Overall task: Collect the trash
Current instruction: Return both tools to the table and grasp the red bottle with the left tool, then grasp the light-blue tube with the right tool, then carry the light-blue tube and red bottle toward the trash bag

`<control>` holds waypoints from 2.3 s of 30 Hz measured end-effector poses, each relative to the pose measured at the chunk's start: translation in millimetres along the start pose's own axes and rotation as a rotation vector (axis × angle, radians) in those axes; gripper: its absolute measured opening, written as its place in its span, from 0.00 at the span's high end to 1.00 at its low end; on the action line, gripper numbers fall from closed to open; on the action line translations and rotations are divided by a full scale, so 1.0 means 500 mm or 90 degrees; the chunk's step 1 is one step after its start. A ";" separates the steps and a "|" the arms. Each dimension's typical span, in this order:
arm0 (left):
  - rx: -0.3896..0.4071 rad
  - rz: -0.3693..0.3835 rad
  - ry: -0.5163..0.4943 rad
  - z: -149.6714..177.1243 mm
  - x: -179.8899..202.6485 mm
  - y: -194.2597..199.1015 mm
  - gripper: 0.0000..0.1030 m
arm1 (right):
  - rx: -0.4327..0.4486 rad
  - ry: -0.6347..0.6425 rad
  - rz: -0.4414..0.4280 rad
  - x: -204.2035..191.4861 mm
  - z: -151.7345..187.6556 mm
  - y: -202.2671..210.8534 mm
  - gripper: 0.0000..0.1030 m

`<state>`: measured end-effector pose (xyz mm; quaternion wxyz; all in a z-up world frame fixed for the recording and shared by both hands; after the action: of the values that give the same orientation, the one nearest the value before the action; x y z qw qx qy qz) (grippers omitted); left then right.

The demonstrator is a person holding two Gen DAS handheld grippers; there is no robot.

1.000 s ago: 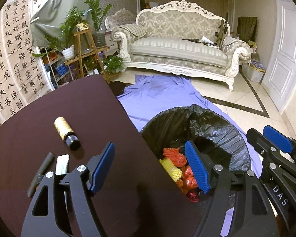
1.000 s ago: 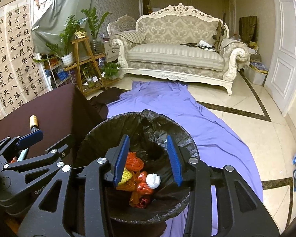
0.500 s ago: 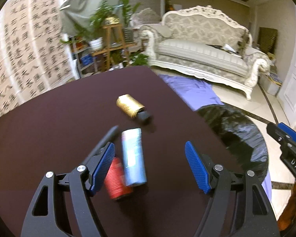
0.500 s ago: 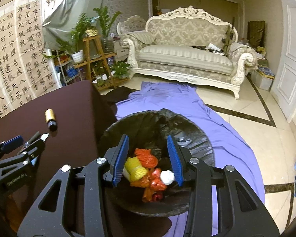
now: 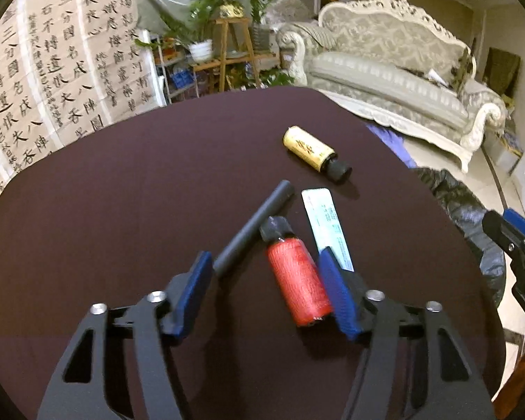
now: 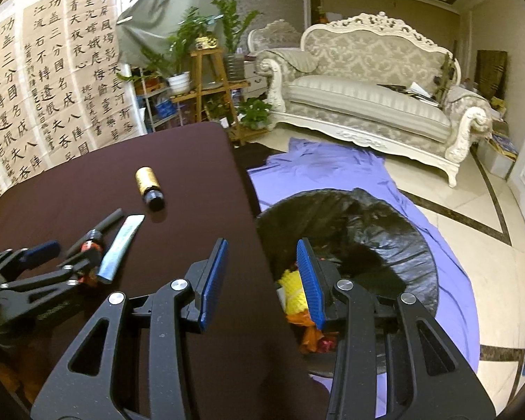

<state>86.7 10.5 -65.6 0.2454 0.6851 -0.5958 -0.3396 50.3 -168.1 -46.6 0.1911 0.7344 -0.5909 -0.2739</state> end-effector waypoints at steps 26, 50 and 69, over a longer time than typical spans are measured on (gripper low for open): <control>0.017 -0.010 0.027 0.041 -0.120 0.020 0.76 | -0.067 0.073 -0.097 -0.170 -0.011 -0.081 0.61; 0.013 -0.024 0.083 0.056 -0.184 0.014 0.76 | -0.152 0.121 -0.108 -0.245 0.014 -0.138 0.83; 0.047 0.007 0.059 0.041 -0.122 0.050 0.76 | -0.088 0.085 -0.067 -0.163 0.007 -0.065 0.83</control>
<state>51.5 67.6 -49.8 0.2494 0.7052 -0.5999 -0.2840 60.5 -81.1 -54.8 0.2656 0.7662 -0.5169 -0.2742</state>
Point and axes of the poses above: each gripper's, at about its wrist camera, not at the fingertips, and y roughly against the way its jaws point, x to its right, z to its underside, the point moved 1 cm from there along -y, roughly the way its jaws point, and after that the axes turned 12 degrees about -z, right-handed, at the moved point
